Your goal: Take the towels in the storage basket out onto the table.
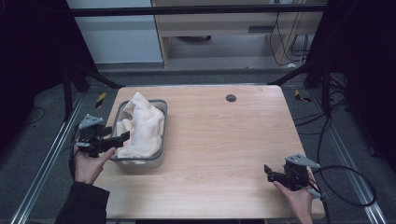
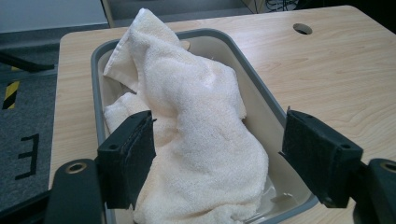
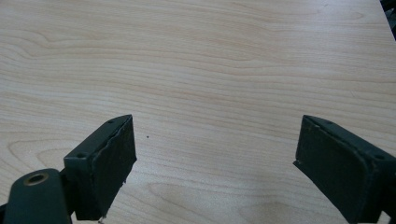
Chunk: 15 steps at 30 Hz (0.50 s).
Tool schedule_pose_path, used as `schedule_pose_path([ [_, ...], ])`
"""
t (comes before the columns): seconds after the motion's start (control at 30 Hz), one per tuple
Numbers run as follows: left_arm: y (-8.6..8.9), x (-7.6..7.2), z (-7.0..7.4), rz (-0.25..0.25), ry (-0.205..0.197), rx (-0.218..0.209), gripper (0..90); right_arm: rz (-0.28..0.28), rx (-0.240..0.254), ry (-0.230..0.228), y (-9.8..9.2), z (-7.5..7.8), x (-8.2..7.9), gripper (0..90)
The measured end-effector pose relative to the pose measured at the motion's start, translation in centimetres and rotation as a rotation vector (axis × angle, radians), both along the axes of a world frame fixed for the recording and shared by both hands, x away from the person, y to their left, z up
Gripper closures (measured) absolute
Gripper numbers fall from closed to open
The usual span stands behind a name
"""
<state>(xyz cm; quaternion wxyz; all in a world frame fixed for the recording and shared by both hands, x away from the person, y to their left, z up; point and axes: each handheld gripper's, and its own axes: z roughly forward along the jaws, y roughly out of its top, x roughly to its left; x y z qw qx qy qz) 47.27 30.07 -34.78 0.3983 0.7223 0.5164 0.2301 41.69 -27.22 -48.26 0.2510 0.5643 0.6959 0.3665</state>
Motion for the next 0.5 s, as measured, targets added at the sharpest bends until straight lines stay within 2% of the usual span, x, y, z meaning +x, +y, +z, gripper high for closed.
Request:
schedule_pose_path([
  [0.27,-0.8,2.0,0.0,0.002,0.045,0.028,24.3,0.007,0.004,0.0,0.1,0.0,0.0,11.9],
  [0.5,-1.5,3.5,-0.6,-0.004,0.089,0.038,24.3,0.009,0.011,0.001,0.1,0.0,0.1,11.7],
])
